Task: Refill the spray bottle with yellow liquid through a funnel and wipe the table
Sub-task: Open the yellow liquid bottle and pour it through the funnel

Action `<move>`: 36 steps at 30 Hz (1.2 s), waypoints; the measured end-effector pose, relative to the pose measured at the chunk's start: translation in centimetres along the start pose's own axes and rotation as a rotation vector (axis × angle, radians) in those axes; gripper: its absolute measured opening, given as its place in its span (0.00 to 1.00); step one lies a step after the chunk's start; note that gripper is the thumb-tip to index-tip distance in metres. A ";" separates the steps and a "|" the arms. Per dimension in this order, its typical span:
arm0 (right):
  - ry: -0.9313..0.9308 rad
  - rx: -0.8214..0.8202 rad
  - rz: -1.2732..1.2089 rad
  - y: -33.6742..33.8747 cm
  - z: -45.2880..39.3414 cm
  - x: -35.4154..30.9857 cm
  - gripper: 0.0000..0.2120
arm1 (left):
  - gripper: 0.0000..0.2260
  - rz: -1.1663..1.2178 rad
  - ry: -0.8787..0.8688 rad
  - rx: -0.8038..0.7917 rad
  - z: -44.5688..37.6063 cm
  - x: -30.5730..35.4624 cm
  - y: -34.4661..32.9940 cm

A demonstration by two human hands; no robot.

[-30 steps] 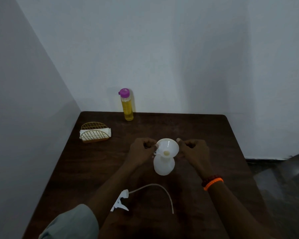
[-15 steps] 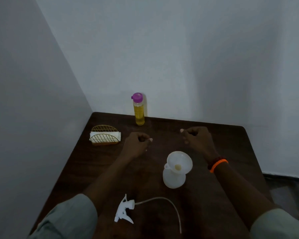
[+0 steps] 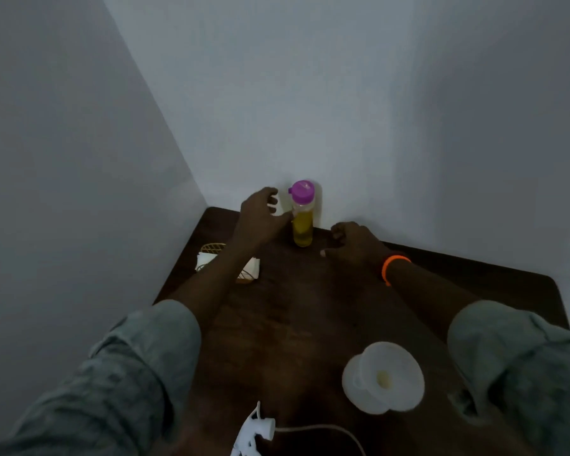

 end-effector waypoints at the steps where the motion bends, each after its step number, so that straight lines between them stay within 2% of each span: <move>1: 0.014 -0.002 -0.016 -0.4 -0.8 -0.5 0.39 | 0.32 -0.006 -0.041 -0.010 -0.8 0.3 -0.3; 4: 0.051 0.052 -0.124 -1.3 -3.1 -1.9 0.41 | 0.34 -0.023 -0.118 -0.043 -2.5 1.0 -1.6; 7: 0.113 0.123 -0.216 -2.1 -4.7 -3.2 0.30 | 0.37 -0.001 -0.146 -0.074 -3.3 1.3 -2.9; 9: 0.131 0.142 -0.259 -2.3 -5.2 -3.9 0.24 | 0.34 0.017 -0.170 -0.084 -3.4 1.5 -3.4; 12: 0.141 0.163 -0.273 -2.2 -5.5 -4.2 0.25 | 0.24 0.034 -0.186 -0.094 -2.9 1.6 -3.5; 16: 0.185 0.115 -0.232 -1.6 -4.5 -4.5 0.26 | 0.22 0.055 -0.243 -0.081 -1.9 2.2 -2.5; 22: 0.308 0.087 -0.346 2.4 0.7 -7.8 0.27 | 0.24 0.123 -0.323 -0.086 0.4 5.4 1.5; 26: 0.364 0.138 -0.368 5.6 5.3 -9.7 0.23 | 0.26 0.183 -0.404 -0.102 3.1 8.3 4.5; 29: 0.347 0.168 -0.439 7.2 8.6 -10.4 0.21 | 0.28 0.294 -0.399 -0.151 5.3 10.4 5.9; 36: 0.339 0.293 -0.413 8.7 13.6 -11.8 0.18 | 0.22 0.464 -0.363 -0.121 9.0 13.0 7.8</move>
Point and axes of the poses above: each hand's wrist, its own z-axis away from the middle knuckle, its own y-axis out of the back of the hand, x = y × z, the point moved 5 cm from there along -z, towards the middle knuckle, and after that the axes turned 12 degrees about x, right-handed, at the moved point
